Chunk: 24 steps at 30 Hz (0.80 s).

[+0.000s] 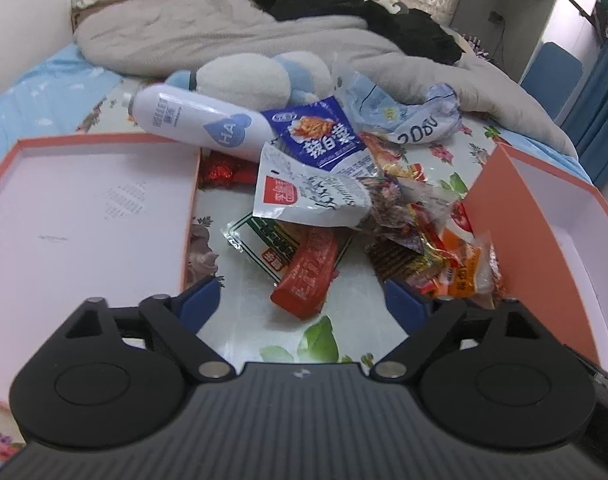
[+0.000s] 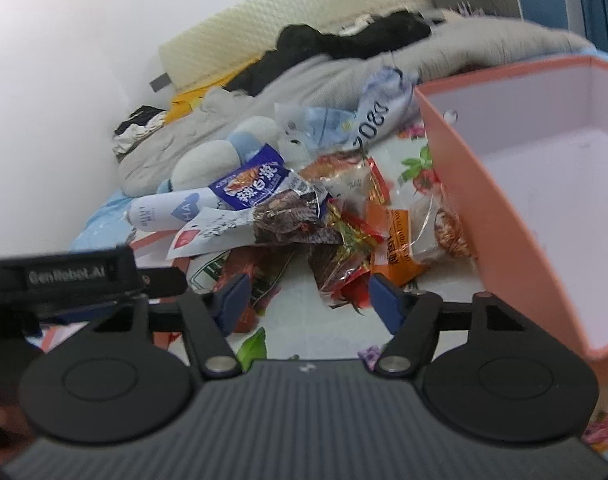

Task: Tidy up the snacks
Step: 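Reach the left tool to the red sausage stick while the right tool reaches a spicy strip pack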

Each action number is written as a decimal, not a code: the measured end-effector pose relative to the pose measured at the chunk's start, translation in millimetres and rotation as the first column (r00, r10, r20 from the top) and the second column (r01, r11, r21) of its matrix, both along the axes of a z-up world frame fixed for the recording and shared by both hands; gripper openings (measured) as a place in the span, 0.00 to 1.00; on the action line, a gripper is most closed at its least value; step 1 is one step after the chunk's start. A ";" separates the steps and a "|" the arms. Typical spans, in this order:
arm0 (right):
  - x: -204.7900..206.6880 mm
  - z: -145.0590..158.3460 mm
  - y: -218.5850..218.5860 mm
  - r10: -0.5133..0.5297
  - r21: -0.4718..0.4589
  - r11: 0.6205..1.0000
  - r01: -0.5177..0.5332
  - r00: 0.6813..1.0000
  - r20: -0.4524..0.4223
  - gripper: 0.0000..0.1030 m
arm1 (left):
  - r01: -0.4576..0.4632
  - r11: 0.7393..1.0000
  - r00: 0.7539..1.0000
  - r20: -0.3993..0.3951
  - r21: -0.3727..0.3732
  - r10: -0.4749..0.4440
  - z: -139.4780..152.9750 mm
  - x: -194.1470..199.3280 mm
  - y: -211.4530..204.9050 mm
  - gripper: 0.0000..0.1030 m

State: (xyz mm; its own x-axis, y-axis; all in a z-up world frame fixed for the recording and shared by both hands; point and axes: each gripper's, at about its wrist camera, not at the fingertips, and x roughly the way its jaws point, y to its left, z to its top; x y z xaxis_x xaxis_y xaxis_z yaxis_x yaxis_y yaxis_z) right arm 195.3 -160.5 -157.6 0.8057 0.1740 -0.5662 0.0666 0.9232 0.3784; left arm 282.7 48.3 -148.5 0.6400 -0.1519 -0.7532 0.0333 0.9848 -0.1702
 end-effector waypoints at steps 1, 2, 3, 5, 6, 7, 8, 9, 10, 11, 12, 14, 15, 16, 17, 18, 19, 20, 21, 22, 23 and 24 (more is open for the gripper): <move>6.7 -3.8 -1.5 -0.022 0.029 0.999 0.023 0.999 -0.024 0.60 | 0.002 1.000 1.000 -0.006 -0.006 -0.002 -3.5 3.6 1.8 0.85; 14.9 -8.2 -3.2 -0.035 0.067 0.997 0.038 0.998 -0.058 0.55 | 0.003 1.000 1.000 -0.013 -0.008 -0.003 -7.9 8.0 3.4 0.85; 21.7 -12.4 -3.9 -0.043 0.093 0.994 0.050 0.996 -0.077 0.54 | 0.001 1.000 1.000 -0.023 -0.006 -0.002 -13.0 14.0 5.1 0.85; 32.3 -19.7 -2.7 -0.074 0.087 0.993 0.082 0.993 -0.095 0.53 | 0.011 1.000 0.999 -0.043 -0.012 -0.012 -21.5 23.6 7.5 0.76; 37.4 -23.6 -2.3 -0.086 0.093 0.991 0.096 0.991 -0.105 0.53 | 0.016 1.000 0.999 -0.050 -0.017 -0.017 -25.4 26.8 9.3 0.75; 42.7 -27.9 -2.9 -0.089 0.112 0.988 0.103 0.989 -0.119 0.50 | 0.020 0.999 0.998 -0.060 -0.025 -0.022 -30.1 31.1 10.7 0.73; 48.3 -32.5 -3.4 -0.100 0.126 0.985 0.117 0.986 -0.135 0.49 | 0.026 0.999 0.997 -0.070 -0.033 -0.029 -34.7 35.2 11.6 0.72; 52.6 -36.0 -3.0 -0.114 0.125 0.983 0.132 0.983 -0.147 0.49 | 0.033 0.999 0.997 -0.075 -0.039 -0.036 -38.2 36.9 12.2 0.72; 56.9 -39.6 -3.0 -0.125 0.130 0.981 0.146 0.979 -0.159 0.47 | 0.048 0.998 0.995 -0.082 -0.044 -0.052 -41.4 40.1 11.9 0.70; 59.4 -42.7 -4.4 -0.137 0.147 0.976 0.162 0.976 -0.168 0.45 | 0.062 0.997 0.995 -0.081 -0.042 -0.065 -43.5 42.0 11.1 0.66; 61.5 -45.3 -5.9 -0.154 0.167 0.969 0.183 0.973 -0.174 0.45 | 0.067 0.997 0.995 -0.075 -0.033 -0.069 -44.6 44.0 10.1 0.63; 66.5 -48.9 -6.0 -0.184 0.171 0.961 0.215 0.966 -0.181 0.45 | 0.065 0.997 0.995 -0.072 -0.048 -0.068 -46.3 48.7 10.5 0.59; 68.2 -50.9 -7.0 -0.198 0.179 0.956 0.233 0.961 -0.193 0.44 | 0.074 0.995 0.994 -0.072 -0.065 -0.079 -48.0 52.8 10.6 0.58; 70.0 -54.0 -9.2 -0.210 0.208 0.945 0.252 0.956 -0.205 0.42 | 0.080 0.994 0.994 -0.074 -0.072 -0.086 -49.1 55.6 9.9 0.58; 71.9 -56.2 -10.9 -0.214 0.226 0.938 0.262 0.952 -0.218 0.42 | 0.092 0.993 0.992 -0.075 -0.076 -0.098 -51.1 59.4 8.5 0.57; 74.1 -57.9 -11.2 -0.217 0.234 0.934 0.269 0.949 -0.228 0.42 | 0.105 0.991 0.991 -0.077 -0.080 -0.111 -53.1 62.7 6.9 0.57; 76.3 -59.2 -10.9 -0.217 0.238 0.932 0.272 0.948 -0.233 0.42 | 0.112 0.991 0.990 -0.078 -0.079 -0.118 -55.1 66.2 4.8 0.56; 78.1 -60.0 -10.3 -0.220 0.235 0.932 0.276 0.946 -0.239 0.42 | 0.114 0.991 0.990 -0.080 -0.071 -0.120 -57.8 68.5 3.2 0.56; 80.4 -61.0 -9.4 -0.219 0.233 0.932 0.278 0.944 -0.247 0.42 | 0.117 0.991 0.989 -0.084 -0.058 -0.122 -61.2 71.9 1.2 0.56; 82.8 -62.0 -8.3 -0.214 0.233 0.933 0.275 0.943 -0.255 0.42 | 0.122 0.991 0.988 -0.087 -0.053 -0.126 -64.0 73.8 0.3 0.56; 84.7 -63.3 -7.0 -0.209 0.233 0.934 0.271 0.943 -0.261 0.42 | 0.130 0.990 0.987 -0.091 -0.057 -0.134 -66.8 76.3 -0.7 0.52; 86.4 -64.3 -6.5 -0.205 0.238 0.933 0.269 0.943 -0.260 0.42 | 0.135 0.989 0.986 -0.094 -0.063 -0.141 -68.6 77.3 -1.4 0.51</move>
